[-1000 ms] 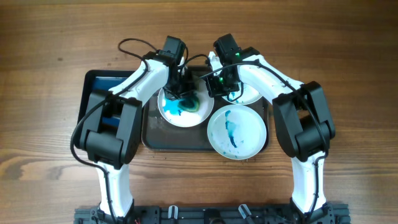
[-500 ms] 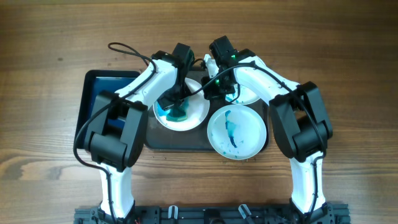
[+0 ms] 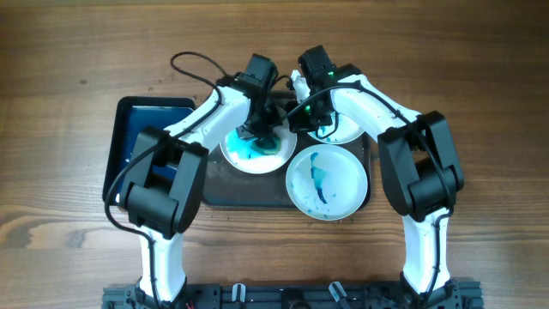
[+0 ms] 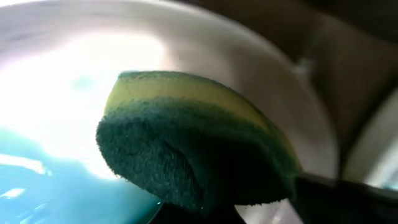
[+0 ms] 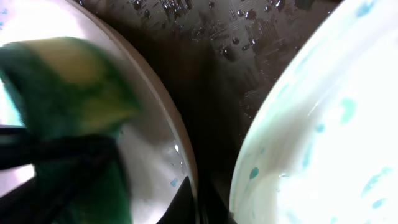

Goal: Clean dirty plates on tray and stack at the side
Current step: 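Scrub the left plate with the sponge while right gripper holds it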

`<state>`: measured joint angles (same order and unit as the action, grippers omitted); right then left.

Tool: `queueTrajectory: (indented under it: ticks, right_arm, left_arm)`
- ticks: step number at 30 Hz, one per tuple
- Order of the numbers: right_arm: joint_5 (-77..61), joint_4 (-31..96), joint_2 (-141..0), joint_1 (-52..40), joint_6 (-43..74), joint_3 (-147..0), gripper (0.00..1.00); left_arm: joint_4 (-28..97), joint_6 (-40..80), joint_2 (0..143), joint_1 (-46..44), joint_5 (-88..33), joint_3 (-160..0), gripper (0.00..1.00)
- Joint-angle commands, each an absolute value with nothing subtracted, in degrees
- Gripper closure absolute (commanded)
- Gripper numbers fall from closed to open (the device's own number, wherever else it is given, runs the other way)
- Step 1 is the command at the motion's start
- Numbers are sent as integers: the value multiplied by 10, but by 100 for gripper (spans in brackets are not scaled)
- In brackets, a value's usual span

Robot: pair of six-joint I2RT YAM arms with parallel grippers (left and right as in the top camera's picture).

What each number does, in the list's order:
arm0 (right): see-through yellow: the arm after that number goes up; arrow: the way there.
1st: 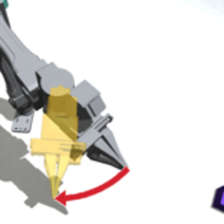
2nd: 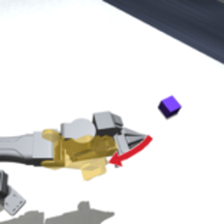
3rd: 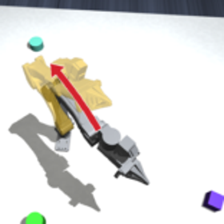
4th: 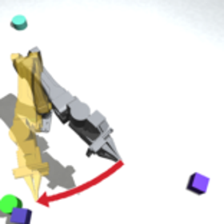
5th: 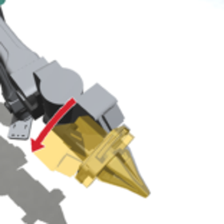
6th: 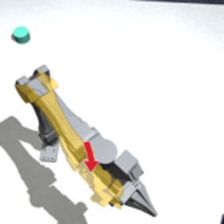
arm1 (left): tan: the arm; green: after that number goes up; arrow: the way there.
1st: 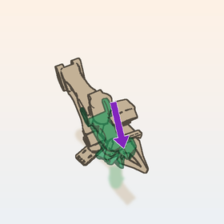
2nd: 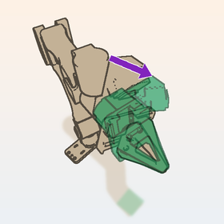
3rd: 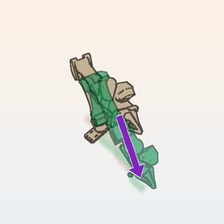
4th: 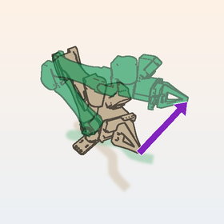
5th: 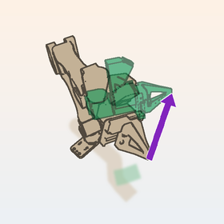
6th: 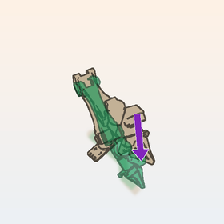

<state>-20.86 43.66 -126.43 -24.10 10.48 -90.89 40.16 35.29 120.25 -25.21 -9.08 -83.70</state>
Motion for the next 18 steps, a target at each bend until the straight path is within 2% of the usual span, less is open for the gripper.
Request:
queueTrajectory:
  ticks: [1,3,8,12,18]
  right_arm:
    - [-207,438,-1276,-254,107,-904,96]
    - [-207,438,-1276,-254,107,-904,96]
    - [-206,437,-1276,-254,106,-904,96]
    - [-206,431,-1276,-254,107,-904,96]
    - [-206,429,-1276,-254,107,-904,96]
  left_arm:
    - [387,284,1227,-258,-170,-824,96]
    - [392,291,1227,-253,-141,-824,96]
    - [505,417,1227,-249,53,-824,96]
    - [573,475,1227,-256,45,-824,96]
    - [583,516,1227,-289,35,-824,96]
